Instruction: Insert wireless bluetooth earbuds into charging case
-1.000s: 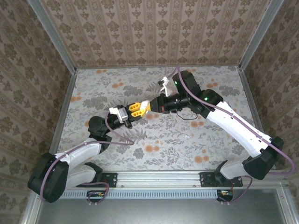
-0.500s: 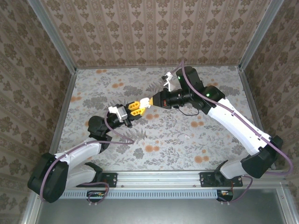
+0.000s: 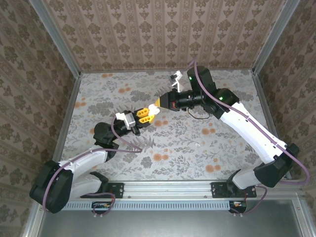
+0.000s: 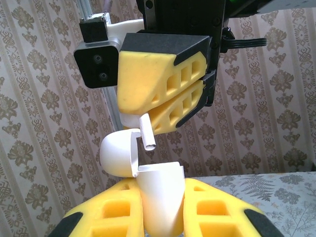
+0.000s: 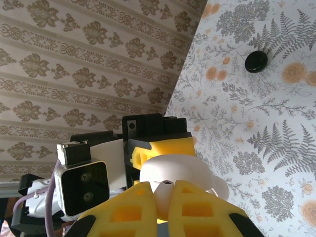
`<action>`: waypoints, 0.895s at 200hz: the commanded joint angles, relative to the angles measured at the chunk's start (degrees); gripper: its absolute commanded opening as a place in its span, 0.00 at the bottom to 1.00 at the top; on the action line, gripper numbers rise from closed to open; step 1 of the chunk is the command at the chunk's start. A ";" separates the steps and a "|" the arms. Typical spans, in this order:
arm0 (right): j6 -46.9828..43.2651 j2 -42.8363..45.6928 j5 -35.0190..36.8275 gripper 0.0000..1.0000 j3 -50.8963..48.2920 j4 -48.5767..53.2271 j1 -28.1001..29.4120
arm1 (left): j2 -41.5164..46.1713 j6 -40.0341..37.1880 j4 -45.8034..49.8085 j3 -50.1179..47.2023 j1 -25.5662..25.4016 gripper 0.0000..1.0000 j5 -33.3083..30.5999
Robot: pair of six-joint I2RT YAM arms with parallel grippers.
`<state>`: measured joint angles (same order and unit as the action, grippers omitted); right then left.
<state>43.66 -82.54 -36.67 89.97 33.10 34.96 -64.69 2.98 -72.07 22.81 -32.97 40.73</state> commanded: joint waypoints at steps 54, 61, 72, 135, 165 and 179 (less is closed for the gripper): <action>-6.44 0.01 1.63 0.07 -0.93 4.50 0.18 | 0.09 0.69 -1.93 1.68 -0.64 0.00 3.04; -6.99 -0.15 1.90 0.07 -0.94 4.81 0.20 | 0.09 0.75 -1.94 1.72 -0.61 0.00 3.09; -7.70 -0.48 2.37 0.07 -0.94 5.29 0.33 | 0.09 0.89 -2.03 1.80 -0.67 0.00 3.19; -12.11 -1.21 4.44 0.07 -0.90 7.41 1.77 | 1.32 1.84 -2.11 1.71 -0.58 0.00 1.97; -13.54 -1.48 4.39 0.07 -0.77 7.73 2.65 | 1.40 2.52 -2.11 1.98 -0.60 0.00 1.37; -13.21 -0.84 5.43 0.07 -0.68 7.31 2.66 | 1.35 2.66 -2.11 1.98 -0.43 0.00 1.15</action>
<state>32.21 -82.63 -33.08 89.91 37.65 36.32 -64.77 4.34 -68.99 22.81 -32.97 41.32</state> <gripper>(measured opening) 0.089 0.164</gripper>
